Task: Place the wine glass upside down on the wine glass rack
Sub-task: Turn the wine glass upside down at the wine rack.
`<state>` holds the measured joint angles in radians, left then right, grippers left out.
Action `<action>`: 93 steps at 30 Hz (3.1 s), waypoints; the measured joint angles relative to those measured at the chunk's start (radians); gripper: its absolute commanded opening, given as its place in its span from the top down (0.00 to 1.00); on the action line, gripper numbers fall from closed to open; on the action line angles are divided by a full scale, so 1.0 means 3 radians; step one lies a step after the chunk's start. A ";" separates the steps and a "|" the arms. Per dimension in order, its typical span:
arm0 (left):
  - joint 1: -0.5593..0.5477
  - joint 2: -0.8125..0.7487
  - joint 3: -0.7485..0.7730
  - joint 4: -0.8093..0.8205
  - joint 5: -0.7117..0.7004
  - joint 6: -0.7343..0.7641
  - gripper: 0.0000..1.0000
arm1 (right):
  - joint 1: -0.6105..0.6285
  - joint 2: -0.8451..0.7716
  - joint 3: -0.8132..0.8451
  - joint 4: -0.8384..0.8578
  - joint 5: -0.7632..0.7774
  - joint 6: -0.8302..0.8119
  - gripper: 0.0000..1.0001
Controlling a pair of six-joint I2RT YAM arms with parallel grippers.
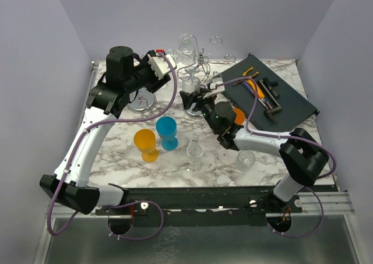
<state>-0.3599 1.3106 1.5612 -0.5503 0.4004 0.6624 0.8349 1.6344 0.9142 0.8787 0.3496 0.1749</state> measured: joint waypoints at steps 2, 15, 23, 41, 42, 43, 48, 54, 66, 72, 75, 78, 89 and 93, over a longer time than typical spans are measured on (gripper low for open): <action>0.0000 0.0000 0.0000 -0.0005 0.0000 0.0000 0.45 | 0.0015 -0.0003 -0.0046 0.0094 0.0037 0.0003 0.94; 0.0000 0.0000 0.0000 -0.0057 0.0000 0.0000 0.45 | 0.0051 -0.0028 -0.0126 0.0376 0.0151 -0.0069 0.95; 0.0000 0.0000 0.0000 -0.0070 0.0000 0.0003 0.45 | 0.0050 0.0095 -0.0015 0.0504 0.0121 -0.0161 0.95; 0.0000 -0.0005 0.0000 -0.0085 0.0000 0.0025 0.45 | 0.0050 0.0359 0.0154 0.0731 0.0070 -0.0351 0.96; 0.0000 -0.0005 0.0000 -0.0085 0.0000 0.0025 0.45 | 0.0050 0.0370 0.0155 0.0750 0.0064 -0.0357 0.97; 0.0000 -0.0006 0.0000 -0.0086 0.0000 0.0025 0.45 | 0.0050 0.0383 0.0159 0.0769 0.0056 -0.0365 0.97; 0.0000 -0.0009 0.0001 -0.0097 0.0000 0.0027 0.45 | 0.0050 0.0450 0.0230 0.0800 -0.0064 -0.0415 0.97; 0.0000 -0.0036 0.0001 -0.0123 0.0000 0.0029 0.45 | 0.0051 0.0464 0.0262 0.0855 -0.0209 -0.0453 0.98; 0.0000 -0.0055 0.0006 -0.0145 -0.0003 0.0038 0.45 | 0.0112 0.0482 0.0267 0.0908 -0.0380 -0.0675 0.99; 0.0000 -0.0055 0.0008 -0.0145 -0.0034 0.0038 0.45 | 0.0116 0.0482 0.0248 0.0952 -0.0383 -0.0753 0.99; 0.0000 -0.0055 0.0018 -0.0148 -0.0088 0.0036 0.45 | 0.0122 0.0482 0.0183 0.1043 -0.0381 -0.0774 0.99; 0.0000 -0.0051 0.0070 -0.0168 -0.0151 0.0033 0.46 | 0.0125 0.0479 0.0070 0.1183 -0.0371 -0.0777 0.99; 0.0000 -0.0023 0.0112 -0.0170 -0.0276 0.0022 0.46 | 0.0142 0.0463 -0.0167 0.1494 -0.0182 -0.0773 0.96; 0.0000 -0.0023 0.0112 -0.0170 -0.0304 0.0020 0.45 | 0.0145 0.0463 -0.0167 0.1504 -0.0093 -0.0758 0.56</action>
<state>-0.3599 1.3037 1.5948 -0.6014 0.3092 0.6685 0.8783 1.7733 0.8642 1.3300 0.3218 -0.0525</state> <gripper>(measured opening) 0.544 0.691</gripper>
